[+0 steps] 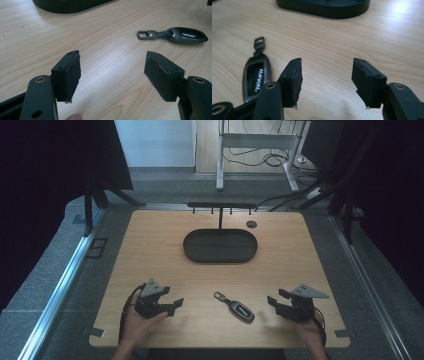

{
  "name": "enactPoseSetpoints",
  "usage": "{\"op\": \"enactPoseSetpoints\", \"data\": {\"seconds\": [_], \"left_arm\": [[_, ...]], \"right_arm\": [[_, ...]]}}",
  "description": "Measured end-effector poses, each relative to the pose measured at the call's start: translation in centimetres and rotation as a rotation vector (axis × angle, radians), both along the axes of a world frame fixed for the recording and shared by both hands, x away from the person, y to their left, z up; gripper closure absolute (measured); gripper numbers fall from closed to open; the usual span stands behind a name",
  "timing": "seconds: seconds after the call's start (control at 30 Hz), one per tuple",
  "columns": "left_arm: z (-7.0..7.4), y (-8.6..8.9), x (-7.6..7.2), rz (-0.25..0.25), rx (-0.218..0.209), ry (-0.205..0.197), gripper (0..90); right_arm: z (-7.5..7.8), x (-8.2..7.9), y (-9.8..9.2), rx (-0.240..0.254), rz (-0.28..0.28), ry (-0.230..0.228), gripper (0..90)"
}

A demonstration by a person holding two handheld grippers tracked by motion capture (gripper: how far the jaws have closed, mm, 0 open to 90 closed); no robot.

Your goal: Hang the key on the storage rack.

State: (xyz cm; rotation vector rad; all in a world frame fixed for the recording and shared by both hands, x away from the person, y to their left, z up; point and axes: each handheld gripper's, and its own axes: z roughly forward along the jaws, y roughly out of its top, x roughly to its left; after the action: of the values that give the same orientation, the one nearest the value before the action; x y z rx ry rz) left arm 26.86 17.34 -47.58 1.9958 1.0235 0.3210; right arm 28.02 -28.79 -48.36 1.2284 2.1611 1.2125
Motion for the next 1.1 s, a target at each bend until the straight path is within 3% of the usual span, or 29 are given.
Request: {"op": "enactPoseSetpoints", "data": {"seconds": [0.3, 0.4, 0.47, 0.67, 0.8, 1.1], "left_arm": [[0.0, -0.1, 0.0, -0.016, -0.001, -0.001, 29.8], [0.0, -0.2, -0.1, -0.021, 0.007, 0.0, 29.8], [-0.1, -0.3, 0.0, -0.025, 0.011, 0.0, 29.7], [-0.3, -0.6, 0.1, -0.029, 0.022, 0.006, 29.6], [-0.4, -0.6, 0.1, -0.034, 0.028, 0.005, 29.6], [-0.3, -0.4, 0.0, -0.027, 0.028, 0.006, 29.7]], "right_arm": [[4.4, 0.3, 1.0, -0.002, 0.082, -0.021, 44.3], [5.7, 0.7, 1.4, -0.009, 0.105, 0.02, 45.1], [6.6, 1.2, 1.9, -0.064, 0.124, 0.063, 45.6], [7.7, 2.0, 2.9, -0.115, 0.177, 0.118, 47.3], [8.5, 2.4, 3.4, -0.133, 0.198, 0.123, 47.5], [8.9, 3.7, 5.1, -0.192, 0.229, 0.179, 48.0]]}}
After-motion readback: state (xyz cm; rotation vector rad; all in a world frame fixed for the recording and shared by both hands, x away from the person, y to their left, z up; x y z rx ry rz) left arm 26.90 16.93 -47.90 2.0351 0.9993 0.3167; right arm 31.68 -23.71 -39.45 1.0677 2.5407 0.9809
